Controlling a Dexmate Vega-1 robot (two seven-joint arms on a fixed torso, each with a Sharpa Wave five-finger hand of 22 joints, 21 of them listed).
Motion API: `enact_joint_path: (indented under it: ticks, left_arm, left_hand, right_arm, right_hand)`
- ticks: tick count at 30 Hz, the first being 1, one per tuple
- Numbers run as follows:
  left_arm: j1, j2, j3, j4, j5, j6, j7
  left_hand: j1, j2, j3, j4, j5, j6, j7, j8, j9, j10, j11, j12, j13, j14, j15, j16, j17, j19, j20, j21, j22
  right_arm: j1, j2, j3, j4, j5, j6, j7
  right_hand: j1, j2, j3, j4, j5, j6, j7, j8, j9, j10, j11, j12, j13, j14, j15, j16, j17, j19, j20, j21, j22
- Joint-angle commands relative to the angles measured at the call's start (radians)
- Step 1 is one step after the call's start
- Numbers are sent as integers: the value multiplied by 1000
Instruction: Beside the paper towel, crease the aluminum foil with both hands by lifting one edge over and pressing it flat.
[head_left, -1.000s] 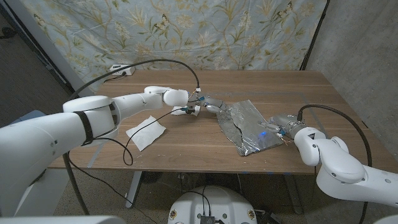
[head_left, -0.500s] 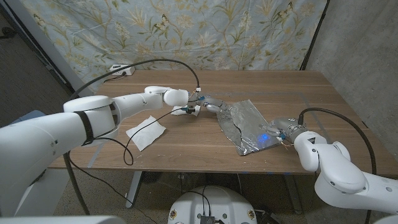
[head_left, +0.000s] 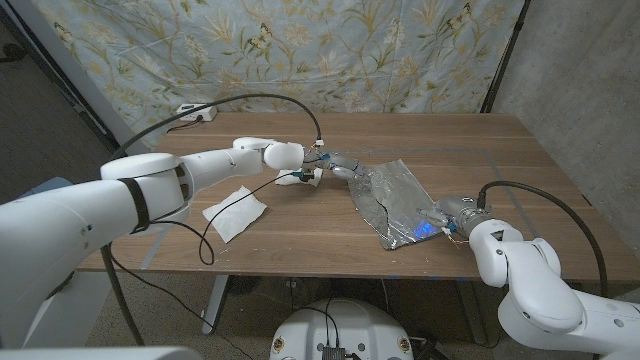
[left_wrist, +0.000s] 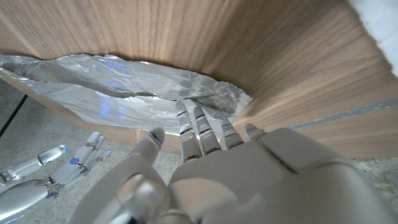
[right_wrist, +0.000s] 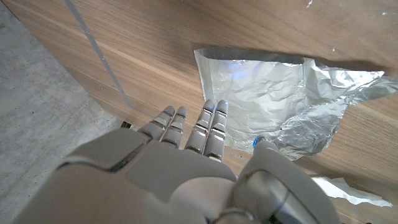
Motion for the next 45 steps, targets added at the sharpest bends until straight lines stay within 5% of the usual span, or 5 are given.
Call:
enact_joint_path:
  ticks: [1,28,45]
  left_arm:
    - [1,-4,0,8,-1,-3,2]
    - [4,17,-2,-12,-3,3,5]
    - [4,40,-4,-24,-4,-3,11]
  left_hand:
    - [13,1,-4,4,-3,-2,0,6,3,-1,-1,6,3,6,-2,-2,1,-63,7,5,3]
    - [14,1,-4,5,-3,-2,2,7,3,-1,-4,5,3,7,-2,-2,1,-61,7,6,3]
    - [15,1,-4,6,-3,-1,2,7,3,1,-2,6,3,8,-2,-2,1,-59,7,7,3]
  right_arm:
    - [-2,41,-39,26,-188,-48,136]
    - [-58,91,39,111,-4,-35,3]
    - [3,82,-15,143,127,-26,-81]
  right_hand:
    - [13,-1,10,-6,2,13,3,7,0,14,4,4,3,17,-2,10,3,6,-3,1,2]
    - [18,-2,22,-9,-4,21,5,0,0,21,8,-3,4,32,-12,9,5,21,-8,3,2]
    - [17,-2,27,-8,-7,19,3,-5,0,14,2,-9,4,31,-12,6,6,24,-8,3,2]
